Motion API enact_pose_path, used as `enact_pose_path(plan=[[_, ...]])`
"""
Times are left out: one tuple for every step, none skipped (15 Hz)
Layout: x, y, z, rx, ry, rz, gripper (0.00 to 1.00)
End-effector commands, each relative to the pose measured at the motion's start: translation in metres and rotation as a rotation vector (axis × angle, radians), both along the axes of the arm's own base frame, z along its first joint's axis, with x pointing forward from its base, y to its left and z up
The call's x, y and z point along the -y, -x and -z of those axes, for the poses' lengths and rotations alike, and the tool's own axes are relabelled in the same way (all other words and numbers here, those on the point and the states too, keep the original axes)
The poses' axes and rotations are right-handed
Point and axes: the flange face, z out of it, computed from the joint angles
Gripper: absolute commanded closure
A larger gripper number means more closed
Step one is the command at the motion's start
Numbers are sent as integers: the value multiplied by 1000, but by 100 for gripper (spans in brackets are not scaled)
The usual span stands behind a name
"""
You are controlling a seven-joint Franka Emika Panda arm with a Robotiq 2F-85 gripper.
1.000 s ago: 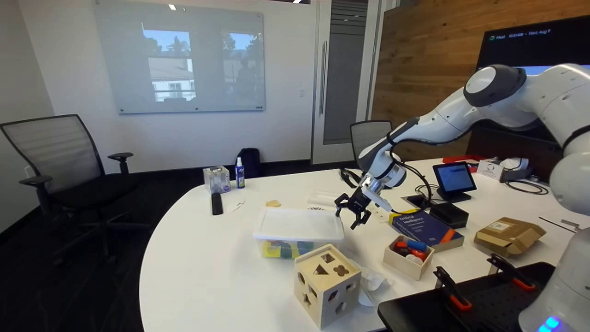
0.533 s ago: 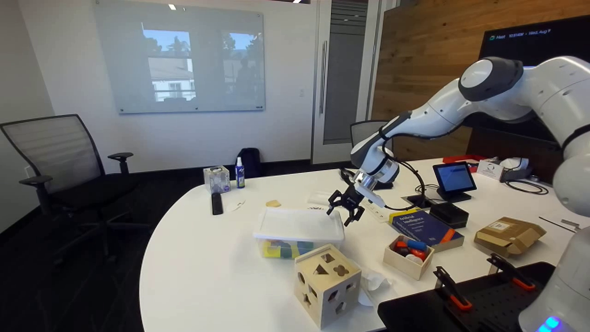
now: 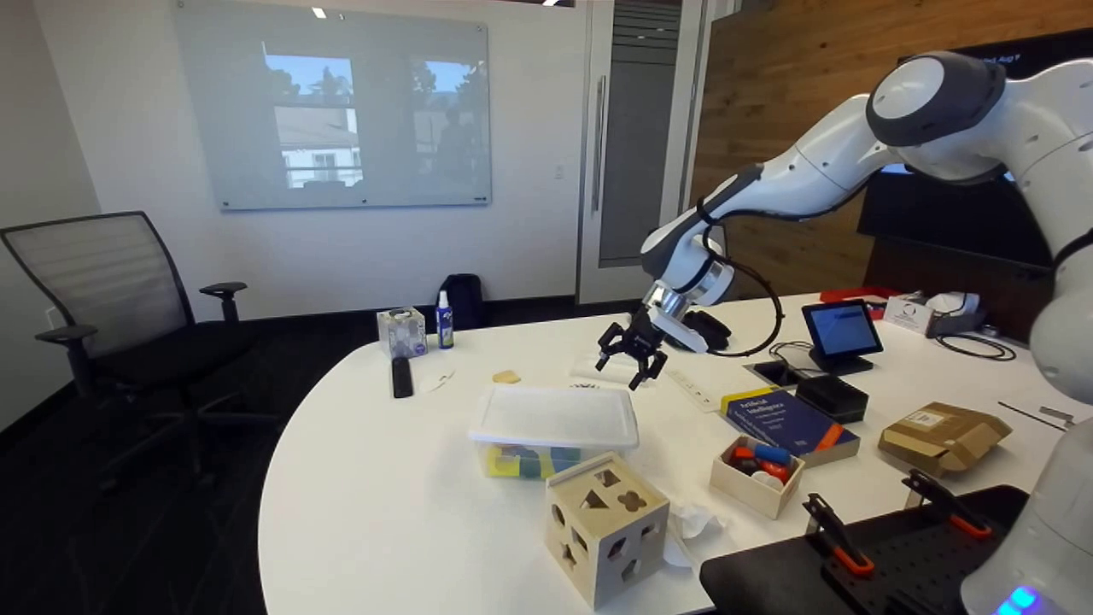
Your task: Put the white lid on the clear lunch box
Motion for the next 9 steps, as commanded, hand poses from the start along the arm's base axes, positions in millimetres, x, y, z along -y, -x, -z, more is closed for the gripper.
enact_pose_path(plan=[[-15,10,-3,-12,33,-18,0],[-20,11,3,-13,40,-26,0],[-25,13,8,-14,53,-35,0],[-29,14,14,-14,61,-46,0],[-33,15,21,-9,72,-53,0],[-36,16,32,-4,86,-61,0],[-39,19,43,-8,105,-68,0],[-38,22,59,-13,122,-73,0],[-38,26,73,-21,133,-74,0]])
